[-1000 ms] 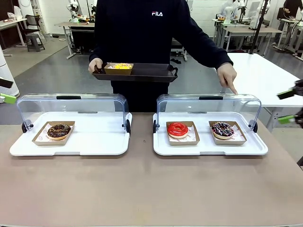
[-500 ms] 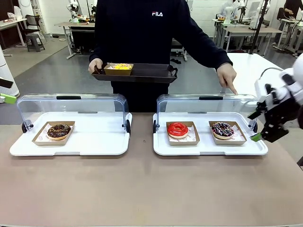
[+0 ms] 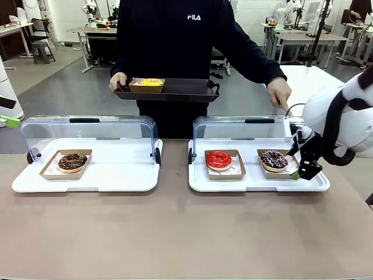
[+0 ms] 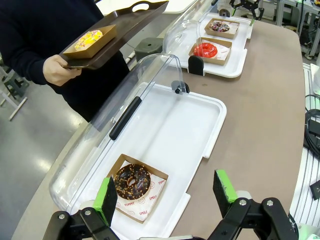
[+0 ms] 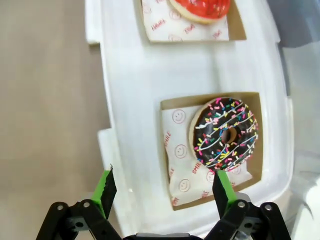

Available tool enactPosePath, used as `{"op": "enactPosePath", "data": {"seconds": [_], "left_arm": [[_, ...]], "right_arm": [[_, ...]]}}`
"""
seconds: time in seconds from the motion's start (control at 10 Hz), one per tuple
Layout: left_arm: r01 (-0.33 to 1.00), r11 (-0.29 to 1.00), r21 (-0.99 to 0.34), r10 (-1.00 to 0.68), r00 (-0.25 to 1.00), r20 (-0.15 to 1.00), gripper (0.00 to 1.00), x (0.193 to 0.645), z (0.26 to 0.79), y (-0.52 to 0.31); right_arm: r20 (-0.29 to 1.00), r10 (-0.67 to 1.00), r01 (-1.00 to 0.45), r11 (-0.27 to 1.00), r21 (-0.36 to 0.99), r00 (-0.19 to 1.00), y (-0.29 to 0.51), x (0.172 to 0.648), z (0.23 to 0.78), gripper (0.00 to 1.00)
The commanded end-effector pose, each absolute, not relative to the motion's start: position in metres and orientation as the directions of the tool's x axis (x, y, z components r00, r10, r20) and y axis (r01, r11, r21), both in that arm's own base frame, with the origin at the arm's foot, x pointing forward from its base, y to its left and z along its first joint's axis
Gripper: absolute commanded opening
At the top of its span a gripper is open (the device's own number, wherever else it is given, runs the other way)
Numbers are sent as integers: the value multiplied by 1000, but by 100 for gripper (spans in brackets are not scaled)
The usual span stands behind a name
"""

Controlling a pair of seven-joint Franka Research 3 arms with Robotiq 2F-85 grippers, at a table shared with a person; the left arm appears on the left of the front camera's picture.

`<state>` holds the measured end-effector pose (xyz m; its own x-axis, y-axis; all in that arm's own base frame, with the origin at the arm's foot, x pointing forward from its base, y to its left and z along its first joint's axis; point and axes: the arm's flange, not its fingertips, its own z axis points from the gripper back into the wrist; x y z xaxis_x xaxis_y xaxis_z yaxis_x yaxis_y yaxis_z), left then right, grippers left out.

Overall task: Provide the desired donut to the person.
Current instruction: Pick up and lift the Paper togo box containing the Donut pointed at by the person.

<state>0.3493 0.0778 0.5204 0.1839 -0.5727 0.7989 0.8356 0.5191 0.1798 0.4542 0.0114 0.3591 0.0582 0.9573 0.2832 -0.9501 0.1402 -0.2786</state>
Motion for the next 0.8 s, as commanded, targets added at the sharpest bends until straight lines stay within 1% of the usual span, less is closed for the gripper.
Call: {"op": "enactPosePath", "data": {"seconds": [0.0, 0.3, 0.4, 0.7], "left_arm": [[835, 519, 180, -564, 177, 807, 100, 348, 519, 77], [835, 519, 180, -564, 177, 807, 100, 348, 519, 77], [835, 519, 180, -564, 177, 807, 100, 348, 519, 77], [835, 519, 180, -564, 177, 807, 100, 348, 519, 77]], "right_arm": [[231, 971, -956, 123, -268, 60, -3, 480, 353, 100], [191, 981, -965, 85, -249, 37, -9, 485, 345, 100], [205, 978, -964, 73, -256, 19, -12, 488, 342, 100], [187, 982, -962, 87, -257, 39, -8, 493, 332, 100]]}}
